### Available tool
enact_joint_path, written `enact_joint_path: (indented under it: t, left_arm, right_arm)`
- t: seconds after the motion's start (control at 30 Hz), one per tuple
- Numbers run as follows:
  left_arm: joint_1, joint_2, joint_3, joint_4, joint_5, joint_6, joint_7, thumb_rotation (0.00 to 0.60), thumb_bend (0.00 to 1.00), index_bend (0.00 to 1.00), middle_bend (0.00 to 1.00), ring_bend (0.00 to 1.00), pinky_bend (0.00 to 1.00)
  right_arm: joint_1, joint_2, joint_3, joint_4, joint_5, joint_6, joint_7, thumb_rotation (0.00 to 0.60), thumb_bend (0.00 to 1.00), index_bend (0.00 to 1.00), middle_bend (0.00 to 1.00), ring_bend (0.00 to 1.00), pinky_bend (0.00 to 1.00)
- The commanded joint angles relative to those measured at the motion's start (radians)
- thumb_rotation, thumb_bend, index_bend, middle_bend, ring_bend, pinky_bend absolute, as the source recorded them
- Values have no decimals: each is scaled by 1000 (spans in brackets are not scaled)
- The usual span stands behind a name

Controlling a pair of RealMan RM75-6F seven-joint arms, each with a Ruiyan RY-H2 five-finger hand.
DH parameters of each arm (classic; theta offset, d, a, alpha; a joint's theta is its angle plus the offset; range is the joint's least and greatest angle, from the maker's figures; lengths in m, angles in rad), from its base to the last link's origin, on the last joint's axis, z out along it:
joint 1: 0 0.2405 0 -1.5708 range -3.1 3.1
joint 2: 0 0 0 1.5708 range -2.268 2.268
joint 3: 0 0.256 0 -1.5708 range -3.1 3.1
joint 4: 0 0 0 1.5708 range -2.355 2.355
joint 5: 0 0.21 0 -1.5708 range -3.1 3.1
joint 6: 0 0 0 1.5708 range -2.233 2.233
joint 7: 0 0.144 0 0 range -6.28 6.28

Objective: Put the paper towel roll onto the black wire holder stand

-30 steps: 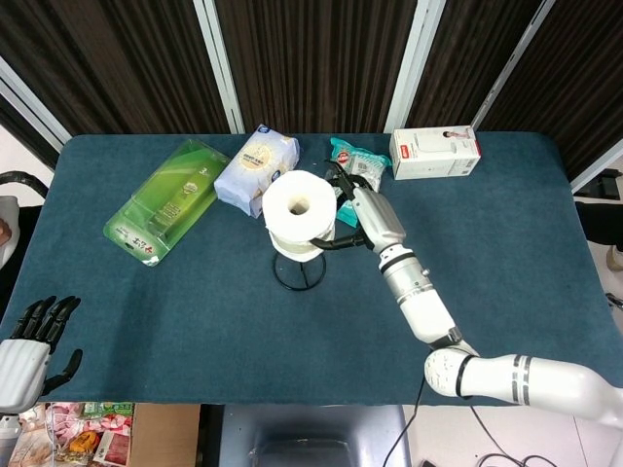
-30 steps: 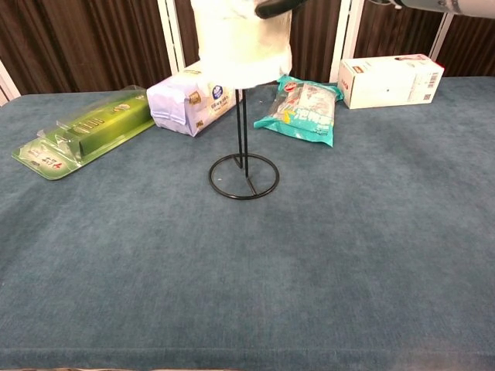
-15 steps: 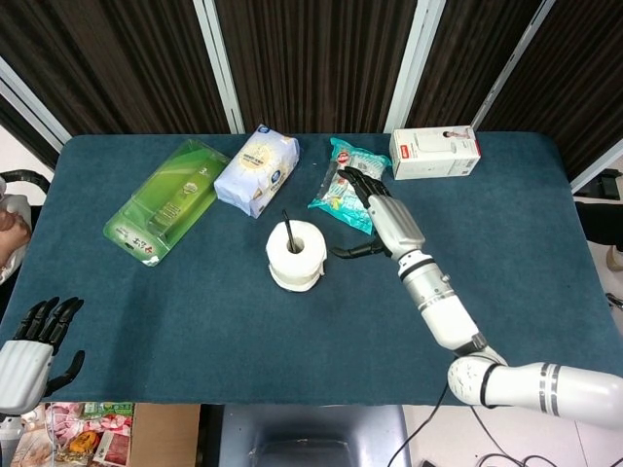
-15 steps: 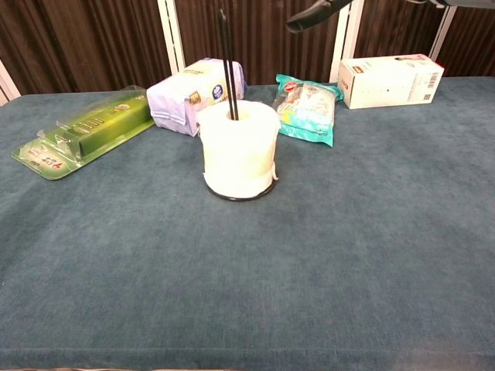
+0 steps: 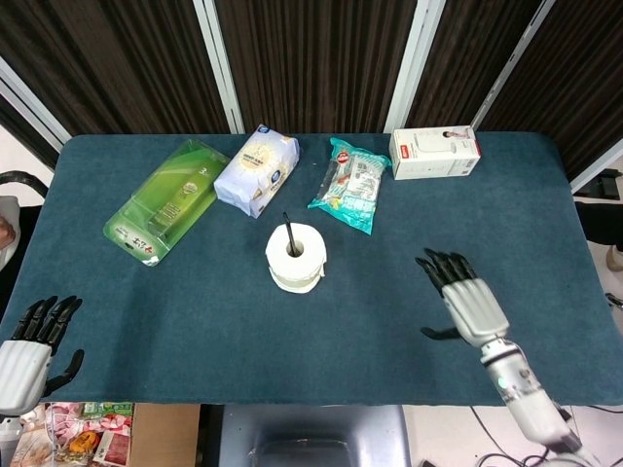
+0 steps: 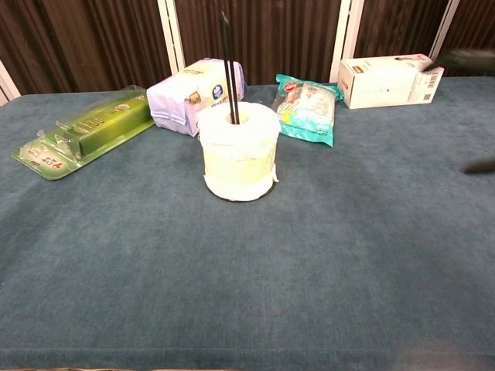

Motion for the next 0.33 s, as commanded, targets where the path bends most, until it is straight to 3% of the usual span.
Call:
enact_joint_path:
  t: [0.03,0.1,0.2,0.33]
  left_arm:
    - [0,-4,0,7,5,4,6,600,444,0,75,52,104]
    - [0,-7,1,11,13,8,12,600,449,0,75,51,104]
    - [1,-9,4,11,18,11,19,600,448,0,75,46,102]
    - [3,-2,9,3,15,4,25,600,448,0,75,43,102]
  right_arm:
    - [-224,-83,-135,176,-168,229,78,600,205,0,0,0,0]
    - [-247,-67,-170,192,-226,242,57,600,206,0,0,0,0]
    - [-281,-101,-124,236,-268,331,53,600,205,0,0,0,0]
    - [-283,-102,-103,237,-242,285,67,600,206,0,0,0,0]
